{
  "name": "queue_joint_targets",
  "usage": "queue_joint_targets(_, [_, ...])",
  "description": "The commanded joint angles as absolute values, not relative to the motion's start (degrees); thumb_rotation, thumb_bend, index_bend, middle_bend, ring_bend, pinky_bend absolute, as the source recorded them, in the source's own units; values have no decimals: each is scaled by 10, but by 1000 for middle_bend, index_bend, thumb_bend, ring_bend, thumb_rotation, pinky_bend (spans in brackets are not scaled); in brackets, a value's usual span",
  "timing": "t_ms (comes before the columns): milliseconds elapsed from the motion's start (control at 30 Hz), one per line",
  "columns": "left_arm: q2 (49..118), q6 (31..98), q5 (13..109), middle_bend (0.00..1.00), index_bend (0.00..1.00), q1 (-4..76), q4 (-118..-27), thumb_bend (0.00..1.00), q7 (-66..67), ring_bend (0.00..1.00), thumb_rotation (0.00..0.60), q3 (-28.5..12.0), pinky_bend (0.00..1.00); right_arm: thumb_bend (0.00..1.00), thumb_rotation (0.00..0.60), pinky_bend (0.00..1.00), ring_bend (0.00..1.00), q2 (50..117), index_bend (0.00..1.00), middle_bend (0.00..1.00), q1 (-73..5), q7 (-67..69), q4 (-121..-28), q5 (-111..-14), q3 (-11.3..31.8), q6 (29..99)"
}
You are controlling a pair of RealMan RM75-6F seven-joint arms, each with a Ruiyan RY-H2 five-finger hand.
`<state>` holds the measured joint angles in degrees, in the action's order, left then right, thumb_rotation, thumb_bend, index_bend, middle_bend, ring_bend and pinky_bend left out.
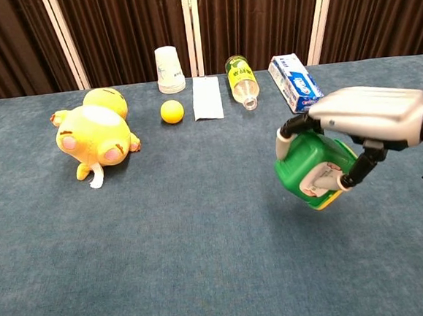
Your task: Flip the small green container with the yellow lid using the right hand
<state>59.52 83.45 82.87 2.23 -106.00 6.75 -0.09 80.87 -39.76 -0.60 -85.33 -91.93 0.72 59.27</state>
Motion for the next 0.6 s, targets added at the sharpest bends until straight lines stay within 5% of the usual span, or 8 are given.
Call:
queue_joint_targets(33, [595,834,829,0,0,23,-1060,0,67,0,600,-1,0,666,600,587,427,820,498,524,-382,102,-843,-894,14,608])
queue_joint_targets(433, [597,833,830,0,0,23,-1062,0,73,0,600,1,0,589,600,481,385,848,467,468,-371,188,-816,-882,4,593])
queue_joint_targets(600, [597,831,830,0,0,23,-1062,0,74,0,600,2,0,288,600,178,109,837,173,191,-373,202,-817,-898,-12,578])
